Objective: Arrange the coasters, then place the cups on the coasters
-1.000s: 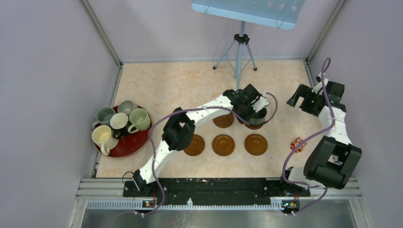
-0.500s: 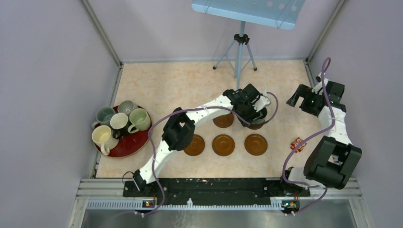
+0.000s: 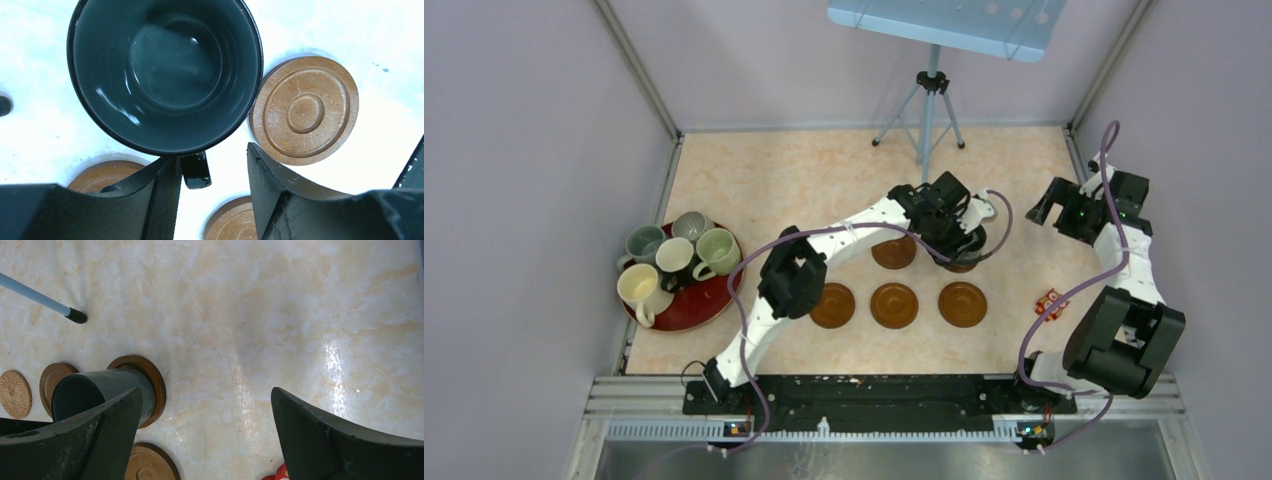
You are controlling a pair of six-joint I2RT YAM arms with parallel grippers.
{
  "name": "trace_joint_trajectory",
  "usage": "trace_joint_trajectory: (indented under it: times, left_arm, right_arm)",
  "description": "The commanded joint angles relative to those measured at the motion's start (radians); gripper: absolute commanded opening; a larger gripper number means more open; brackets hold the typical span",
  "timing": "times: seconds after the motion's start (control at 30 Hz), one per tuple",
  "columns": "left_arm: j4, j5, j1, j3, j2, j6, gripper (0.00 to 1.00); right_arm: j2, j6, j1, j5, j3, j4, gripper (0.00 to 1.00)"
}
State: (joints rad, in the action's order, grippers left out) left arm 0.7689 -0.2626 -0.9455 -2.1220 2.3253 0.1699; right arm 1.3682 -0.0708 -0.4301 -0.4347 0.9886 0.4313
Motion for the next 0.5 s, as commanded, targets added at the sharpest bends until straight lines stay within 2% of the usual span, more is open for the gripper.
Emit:
trace_joint_trajectory:
  times: [0.0, 0.13, 0.27, 0.47]
  left_arm:
    - [-0.022, -0.067, -0.004, 0.002, -0.072, -0.002, 0.56]
    - [-0.016, -0.018, -0.003, 0.004, -0.079, -0.004, 0.63]
    - [-0.021, 0.049, 0.002, 0.039, -0.114, -0.003, 0.65]
    - [0.003, 0.045, 0.002, 0.06, -0.119, 0.004, 0.67]
  right_arm:
    - [-0.014, 0.007, -0.009, -0.013, 0.001, -0.035, 0.99]
    - [-0.014, 0.008, -0.009, -0.015, 0.001, -0.035, 0.99]
    - [-0.012, 0.01, -0.009, -0.023, 0.001, -0.033, 0.99]
    - [-0.01, 0.012, -0.009, -0.031, 0.002, -0.031, 0.99]
